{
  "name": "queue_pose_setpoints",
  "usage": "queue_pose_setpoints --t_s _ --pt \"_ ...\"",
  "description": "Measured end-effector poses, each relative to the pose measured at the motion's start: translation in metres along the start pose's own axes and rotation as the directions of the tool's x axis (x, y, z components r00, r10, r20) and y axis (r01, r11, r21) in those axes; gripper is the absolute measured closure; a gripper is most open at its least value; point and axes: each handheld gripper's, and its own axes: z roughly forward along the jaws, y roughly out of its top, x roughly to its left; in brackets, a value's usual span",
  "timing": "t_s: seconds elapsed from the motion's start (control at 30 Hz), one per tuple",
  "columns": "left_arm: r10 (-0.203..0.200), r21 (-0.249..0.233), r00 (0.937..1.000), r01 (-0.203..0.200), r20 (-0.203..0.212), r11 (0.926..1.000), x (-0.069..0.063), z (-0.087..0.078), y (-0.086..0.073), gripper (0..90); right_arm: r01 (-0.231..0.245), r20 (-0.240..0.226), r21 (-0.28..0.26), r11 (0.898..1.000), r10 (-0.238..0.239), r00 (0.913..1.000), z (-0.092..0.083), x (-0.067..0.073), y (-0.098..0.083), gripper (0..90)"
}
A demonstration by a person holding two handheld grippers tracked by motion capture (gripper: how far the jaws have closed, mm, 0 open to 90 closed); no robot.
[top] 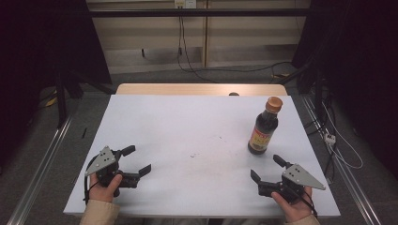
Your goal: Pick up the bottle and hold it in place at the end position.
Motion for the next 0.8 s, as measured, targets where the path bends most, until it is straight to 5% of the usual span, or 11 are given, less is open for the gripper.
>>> queue_pose_setpoints --t_s 0.5,0.8 --pt "0.007 0.009 1.0 -0.007 0.006 0.9999 0.001 0.002 0.0 3.7 0.006 0.034 0.02 1.0 -0.007 0.9994 0.007 -0.004 0.01 3.7" --pt "0.013 0.014 0.9999 -0.013 0.006 0.9998 0.002 0.001 -0.001 3.8 -0.009 0.104 -0.021 1.0 0.011 0.9945 0.014 -0.018 0.034 1.7"
